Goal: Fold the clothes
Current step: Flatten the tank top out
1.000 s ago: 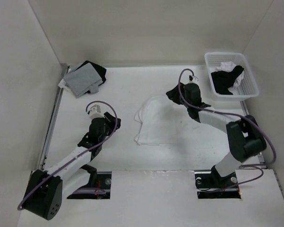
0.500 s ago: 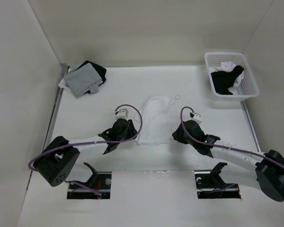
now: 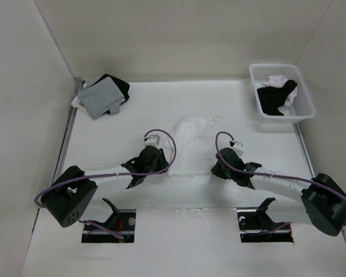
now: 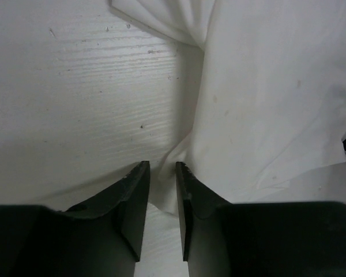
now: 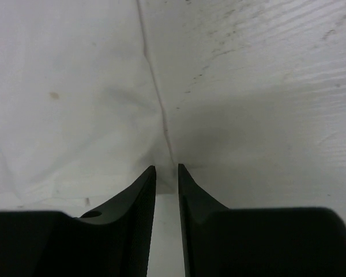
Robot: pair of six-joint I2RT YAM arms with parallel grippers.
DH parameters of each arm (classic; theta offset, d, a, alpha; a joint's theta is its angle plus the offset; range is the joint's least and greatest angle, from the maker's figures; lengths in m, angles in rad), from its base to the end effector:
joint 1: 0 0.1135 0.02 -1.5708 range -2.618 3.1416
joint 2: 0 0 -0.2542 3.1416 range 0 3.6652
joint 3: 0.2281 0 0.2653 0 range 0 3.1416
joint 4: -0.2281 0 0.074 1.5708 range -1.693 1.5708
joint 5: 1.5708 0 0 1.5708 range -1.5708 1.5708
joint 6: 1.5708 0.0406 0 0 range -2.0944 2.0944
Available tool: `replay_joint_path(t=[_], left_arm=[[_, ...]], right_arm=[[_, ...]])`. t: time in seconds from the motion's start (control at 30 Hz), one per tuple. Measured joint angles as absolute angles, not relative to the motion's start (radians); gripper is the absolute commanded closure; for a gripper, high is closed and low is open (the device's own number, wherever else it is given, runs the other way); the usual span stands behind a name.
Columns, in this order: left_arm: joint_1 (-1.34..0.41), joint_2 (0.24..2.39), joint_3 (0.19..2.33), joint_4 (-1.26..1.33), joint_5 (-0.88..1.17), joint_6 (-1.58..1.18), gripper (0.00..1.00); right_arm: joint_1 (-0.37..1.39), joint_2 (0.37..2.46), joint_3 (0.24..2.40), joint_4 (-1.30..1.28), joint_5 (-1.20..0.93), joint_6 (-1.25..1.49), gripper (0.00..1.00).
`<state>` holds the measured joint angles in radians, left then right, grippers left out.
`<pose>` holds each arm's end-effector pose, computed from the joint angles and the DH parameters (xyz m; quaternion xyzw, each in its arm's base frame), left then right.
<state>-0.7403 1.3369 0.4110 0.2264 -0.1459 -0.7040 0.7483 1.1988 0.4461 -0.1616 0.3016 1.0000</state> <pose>0.1898 -0.1654 0.1168 -0.0143 0.9046 -0.2286 0.3595 0.1739 0.1450 0.1281 0.1655 0.9224 0.1532 0.3136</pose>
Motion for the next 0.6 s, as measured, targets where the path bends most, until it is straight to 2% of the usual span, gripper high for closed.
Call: replay_joint_path(t=[0.03, 0.1, 0.23, 0.33, 0.47, 0.6], left_arm=[[-0.740, 1.337, 0.411, 0.224, -0.139, -0.704, 0.85], [-0.739, 1.337, 0.412, 0.218, -0.125, -0.703, 0.93], [-0.721, 1.325, 0.412, 0.197, -0.099, -0.709, 1.00], [-0.675, 1.257, 0.412, 0.171, -0.087, -0.717, 1.00], [-0.557, 1.038, 0.439, 0.092, -0.083, -0.725, 1.00], [-0.459, 0.817, 0.506, 0.019, -0.106, -0.732, 0.93]], right_arm=[[0.748, 1.214, 0.448, -0.144, 0.286, 0.999, 0.91], [0.748, 1.227, 0.449, -0.116, 0.268, 1.001, 0.99], [0.748, 1.200, 0.449, -0.105, 0.258, 0.989, 1.00], [0.748, 1.093, 0.454, -0.106, 0.276, 0.962, 1.00], [0.748, 0.887, 0.508, -0.112, 0.297, 0.914, 1.00], [0.752, 0.739, 0.529, -0.112, 0.303, 0.903, 1.00]])
